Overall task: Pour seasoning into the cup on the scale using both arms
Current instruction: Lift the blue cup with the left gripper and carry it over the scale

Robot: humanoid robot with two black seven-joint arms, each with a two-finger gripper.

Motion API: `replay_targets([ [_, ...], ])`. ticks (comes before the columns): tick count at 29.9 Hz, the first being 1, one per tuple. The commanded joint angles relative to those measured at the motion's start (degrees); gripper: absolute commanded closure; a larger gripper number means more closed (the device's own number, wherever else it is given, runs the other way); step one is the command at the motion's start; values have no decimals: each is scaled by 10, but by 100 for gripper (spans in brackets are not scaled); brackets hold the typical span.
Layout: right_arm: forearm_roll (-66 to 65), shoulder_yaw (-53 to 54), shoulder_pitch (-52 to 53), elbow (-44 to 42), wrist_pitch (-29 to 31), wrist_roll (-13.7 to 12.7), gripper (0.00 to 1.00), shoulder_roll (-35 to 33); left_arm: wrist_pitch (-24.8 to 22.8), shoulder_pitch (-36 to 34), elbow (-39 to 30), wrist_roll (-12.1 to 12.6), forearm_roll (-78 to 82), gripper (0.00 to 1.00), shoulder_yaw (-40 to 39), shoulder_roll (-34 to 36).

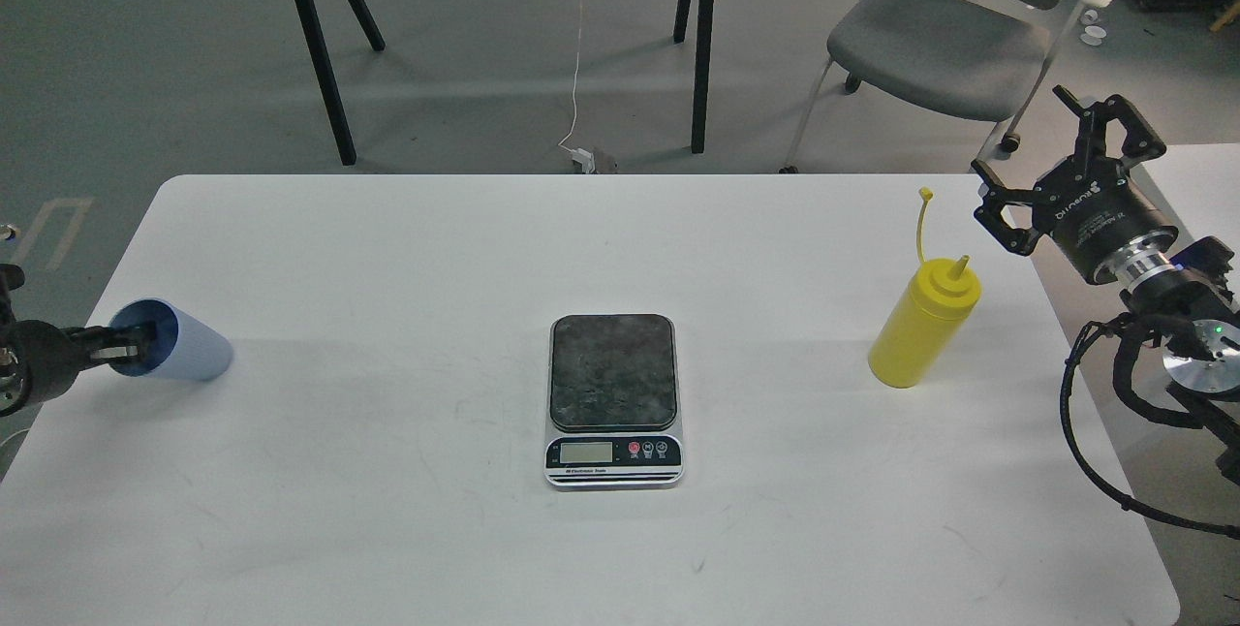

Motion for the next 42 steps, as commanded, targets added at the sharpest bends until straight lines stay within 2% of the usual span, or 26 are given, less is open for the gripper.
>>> replay_targets([
  [1,0,0,0,-1,0,0,1,2,-3,-1,0,0,-1,97,-1,2],
  [8,0,0,0,-1,0,0,1,2,-10,-19,-11,0,0,97,-1,6],
  [11,0,0,-3,-1,0,0,1,2,-39,-41,-45,0,1,97,-1,24],
  [13,0,1,-6,-1,0,0,1,2,-55,-57,-94,0,2,96,-2,54],
  [19,0,2,-7,0,0,0,1,2,-107,-148,-306,0,54,96,-3,143],
  [23,0,4,-7,0,0,0,1,1,-164,-234,-408,0,92,95,-3,148],
  [26,0,4,-7,0,0,0,1,1,-182,-276,-448,0,123,95,-4,141],
  [30,0,4,-8,0,0,1,1,-1,-197,-326,-536,0,165,95,-4,122],
  [33,0,5,-10,0,0,1,1,-3,-213,-347,-549,0,168,95,-3,105],
  [37,0,6,-14,0,0,2,1,-3,-214,-349,-533,0,181,95,1,53],
  [42,0,6,-14,1,0,5,1,-4,-214,-346,-448,0,182,94,16,-56],
])
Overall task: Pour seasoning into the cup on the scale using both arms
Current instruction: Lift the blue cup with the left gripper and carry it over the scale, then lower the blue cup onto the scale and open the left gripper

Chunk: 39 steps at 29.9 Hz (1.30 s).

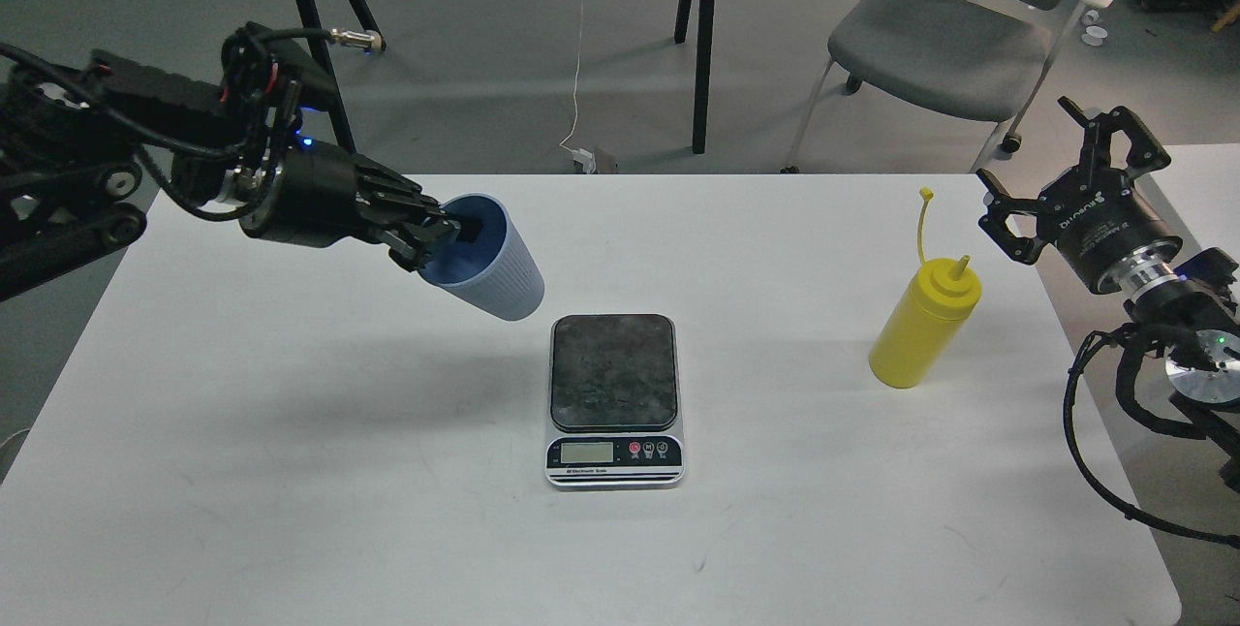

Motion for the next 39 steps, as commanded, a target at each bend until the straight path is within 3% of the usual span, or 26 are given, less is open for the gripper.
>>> replay_targets([
  [1,0,0,0,0,0,1,1,0,0,3,63,0,0,94,16,-76],
  [6,0,0,0,-1,0,1,1,-3,1,5,128,0,0,94,37,-153],
  [16,-2,0,0,-2,0,1,1,-1,2,9,217,0,-1,93,74,-235],
  [39,-2,-1,-6,-4,0,2,1,3,2,40,281,0,-2,91,76,-314],
])
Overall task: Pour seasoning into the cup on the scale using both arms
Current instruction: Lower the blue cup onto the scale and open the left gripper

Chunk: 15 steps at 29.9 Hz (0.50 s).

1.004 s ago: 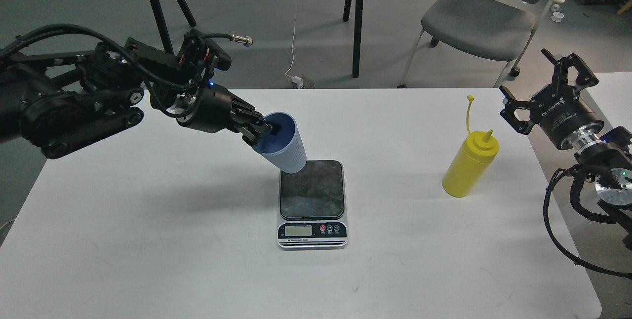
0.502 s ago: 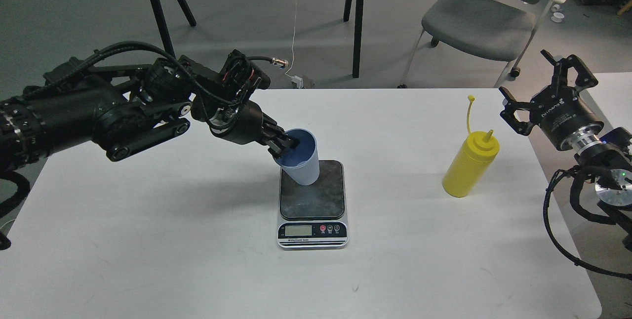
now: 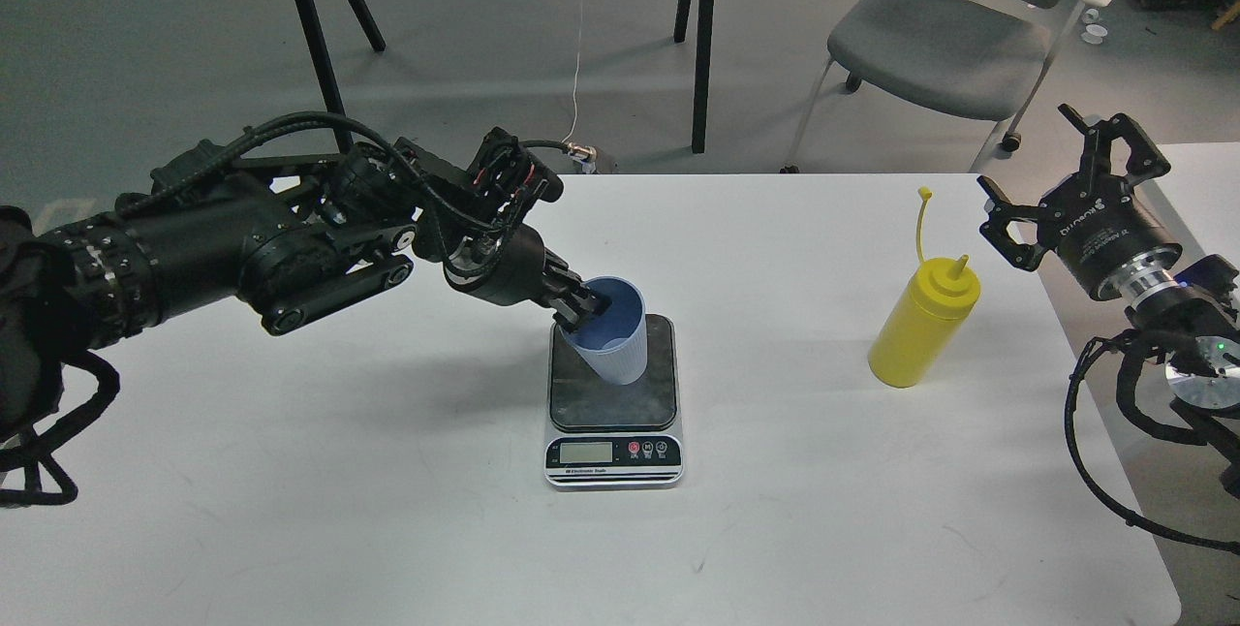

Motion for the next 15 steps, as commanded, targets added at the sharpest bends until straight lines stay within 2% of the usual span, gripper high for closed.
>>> replay_targets([
  [1,0,0,0,0,0,0,1,1,0,5,13,0,0,91,0,-14],
  [6,0,-1,0,0,0,0,1,1,0,12,19,0,0,88,0,-18],
  [7,0,-1,0,0,0,0,1,1,0,12,19,0,-1,83,-1,-18],
  [13,0,0,-4,1,0,0,1,1,0,12,17,0,-7,39,-9,-19],
  [15,0,0,-5,1,0,0,1,1,1,12,15,0,-18,29,-10,-17],
])
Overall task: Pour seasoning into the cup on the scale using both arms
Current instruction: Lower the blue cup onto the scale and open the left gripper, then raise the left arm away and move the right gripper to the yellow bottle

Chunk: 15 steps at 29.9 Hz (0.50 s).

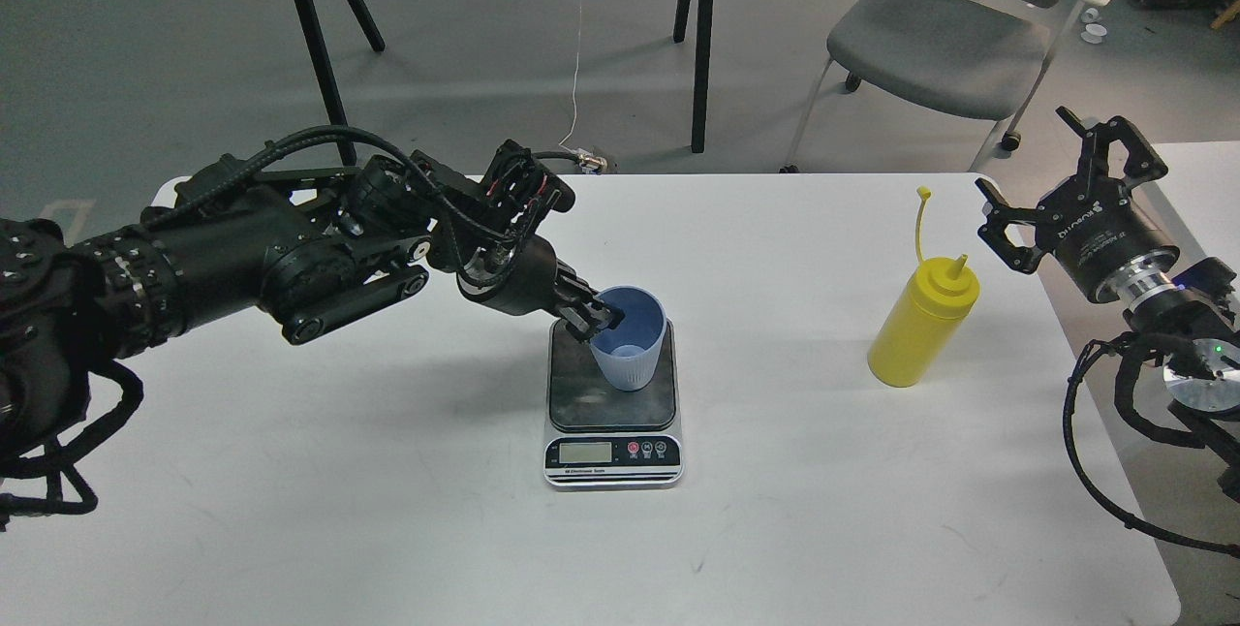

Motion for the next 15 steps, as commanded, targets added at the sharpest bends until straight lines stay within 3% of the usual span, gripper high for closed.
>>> replay_targets([
  [1,0,1,-1,0,0,0,1,0,1,-1,-3,0,-24,23,-2,3],
  [8,1,4,-1,0,0,0,1,1,-1,-38,-10,0,-120,13,-18,41],
  [15,23,42,-37,0,0,-11,1,-20,-24,-80,3,0,-394,8,-163,120],
])
